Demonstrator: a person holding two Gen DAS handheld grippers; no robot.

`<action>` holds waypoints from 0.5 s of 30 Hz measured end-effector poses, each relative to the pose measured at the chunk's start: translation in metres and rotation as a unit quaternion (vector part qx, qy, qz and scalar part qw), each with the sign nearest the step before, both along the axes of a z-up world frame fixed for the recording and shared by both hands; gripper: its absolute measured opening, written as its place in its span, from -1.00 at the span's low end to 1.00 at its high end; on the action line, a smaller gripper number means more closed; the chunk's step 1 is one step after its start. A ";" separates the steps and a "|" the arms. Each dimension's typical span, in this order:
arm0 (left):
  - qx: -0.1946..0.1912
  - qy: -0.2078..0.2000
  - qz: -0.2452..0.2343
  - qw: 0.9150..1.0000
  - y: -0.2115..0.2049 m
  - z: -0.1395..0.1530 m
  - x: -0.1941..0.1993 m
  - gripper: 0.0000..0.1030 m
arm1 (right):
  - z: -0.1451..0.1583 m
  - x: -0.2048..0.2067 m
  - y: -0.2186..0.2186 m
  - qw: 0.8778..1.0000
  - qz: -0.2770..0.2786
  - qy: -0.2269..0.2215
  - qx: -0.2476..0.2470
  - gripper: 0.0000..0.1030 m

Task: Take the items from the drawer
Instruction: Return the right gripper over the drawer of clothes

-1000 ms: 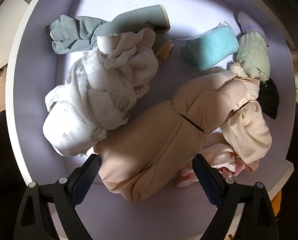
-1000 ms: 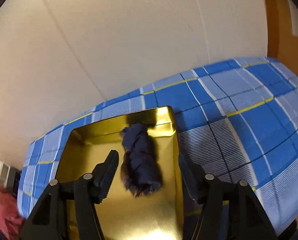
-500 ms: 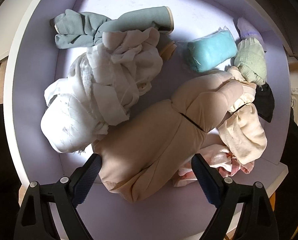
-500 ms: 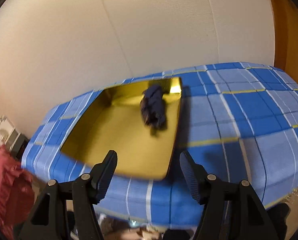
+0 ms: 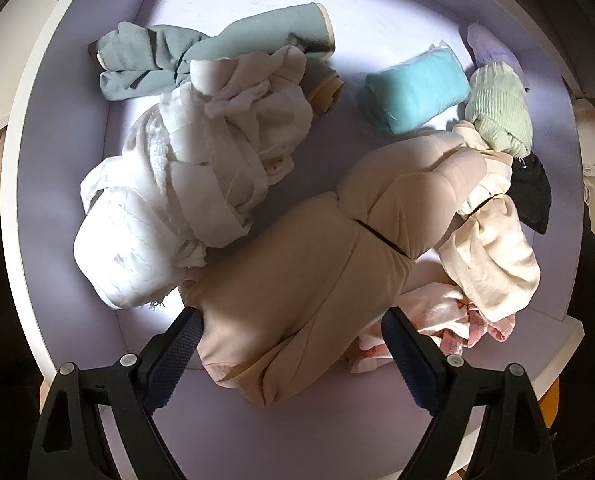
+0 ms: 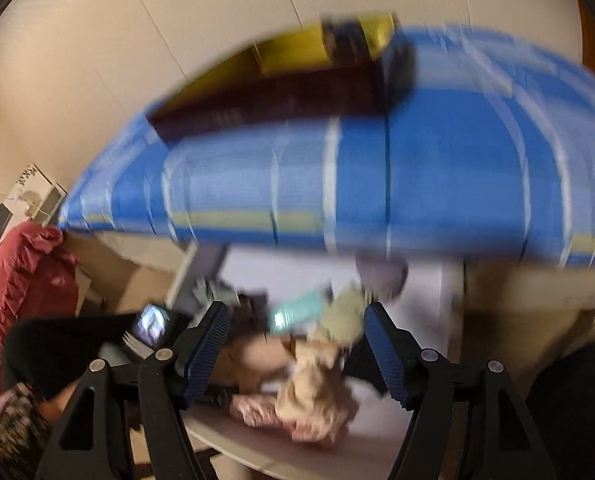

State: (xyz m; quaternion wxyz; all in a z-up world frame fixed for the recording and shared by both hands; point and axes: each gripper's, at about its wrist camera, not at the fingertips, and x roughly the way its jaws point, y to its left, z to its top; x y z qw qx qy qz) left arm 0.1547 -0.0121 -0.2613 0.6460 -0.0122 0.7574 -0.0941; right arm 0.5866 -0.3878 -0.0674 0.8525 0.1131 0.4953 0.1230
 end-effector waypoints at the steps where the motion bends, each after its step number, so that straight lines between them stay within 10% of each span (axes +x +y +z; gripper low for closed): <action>1: 0.000 -0.001 0.000 1.000 0.000 0.000 -0.001 0.79 | -0.014 -0.002 -0.001 1.000 -0.002 0.018 -0.002 0.38; 15: -0.005 -0.040 -0.032 0.999 -0.029 0.012 0.000 0.79 | -0.124 -0.001 -0.003 0.977 -0.012 0.214 0.002 0.48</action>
